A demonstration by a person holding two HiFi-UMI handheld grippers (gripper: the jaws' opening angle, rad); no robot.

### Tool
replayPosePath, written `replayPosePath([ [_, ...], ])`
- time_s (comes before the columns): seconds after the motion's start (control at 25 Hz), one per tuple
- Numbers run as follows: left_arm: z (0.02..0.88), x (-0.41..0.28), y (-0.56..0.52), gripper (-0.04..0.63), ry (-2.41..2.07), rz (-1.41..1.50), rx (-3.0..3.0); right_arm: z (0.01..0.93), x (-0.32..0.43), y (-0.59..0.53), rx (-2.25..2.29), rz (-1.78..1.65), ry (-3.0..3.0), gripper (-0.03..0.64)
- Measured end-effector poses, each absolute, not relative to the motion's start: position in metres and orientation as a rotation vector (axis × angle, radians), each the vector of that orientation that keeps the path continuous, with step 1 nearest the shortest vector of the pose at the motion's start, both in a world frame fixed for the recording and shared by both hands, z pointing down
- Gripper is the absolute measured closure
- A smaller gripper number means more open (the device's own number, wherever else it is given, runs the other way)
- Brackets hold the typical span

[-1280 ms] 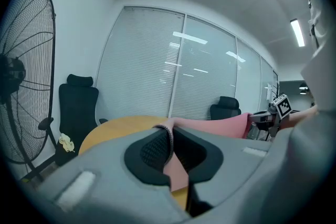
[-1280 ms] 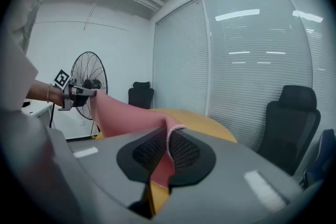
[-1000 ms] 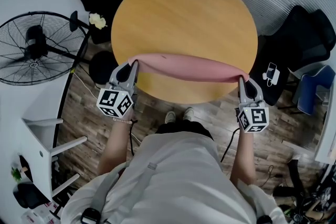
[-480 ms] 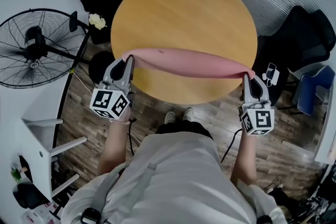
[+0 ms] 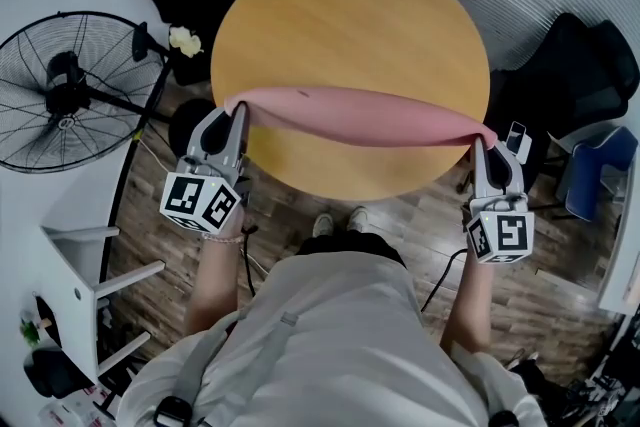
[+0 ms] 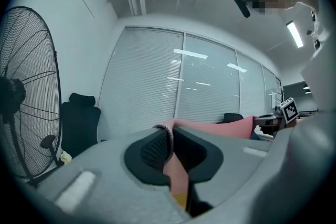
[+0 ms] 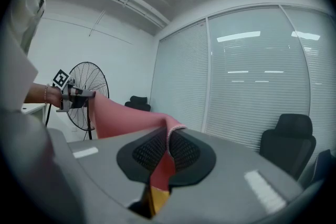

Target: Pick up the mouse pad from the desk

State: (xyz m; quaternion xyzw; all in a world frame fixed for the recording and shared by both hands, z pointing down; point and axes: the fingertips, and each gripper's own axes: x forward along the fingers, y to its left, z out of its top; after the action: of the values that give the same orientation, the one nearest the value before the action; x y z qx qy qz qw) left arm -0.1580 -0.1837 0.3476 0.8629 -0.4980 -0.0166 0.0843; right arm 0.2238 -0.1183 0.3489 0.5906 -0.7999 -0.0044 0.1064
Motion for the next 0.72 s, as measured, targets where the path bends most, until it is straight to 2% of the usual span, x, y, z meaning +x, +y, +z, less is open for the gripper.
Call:
replayPosePath([
  [0.72, 0.316, -0.159, -0.183, 0.577, -1.489, -0.078, 2.579, 0.320, 0.220, -0.120, 1.732, -0.059, -2.372, 0.597],
])
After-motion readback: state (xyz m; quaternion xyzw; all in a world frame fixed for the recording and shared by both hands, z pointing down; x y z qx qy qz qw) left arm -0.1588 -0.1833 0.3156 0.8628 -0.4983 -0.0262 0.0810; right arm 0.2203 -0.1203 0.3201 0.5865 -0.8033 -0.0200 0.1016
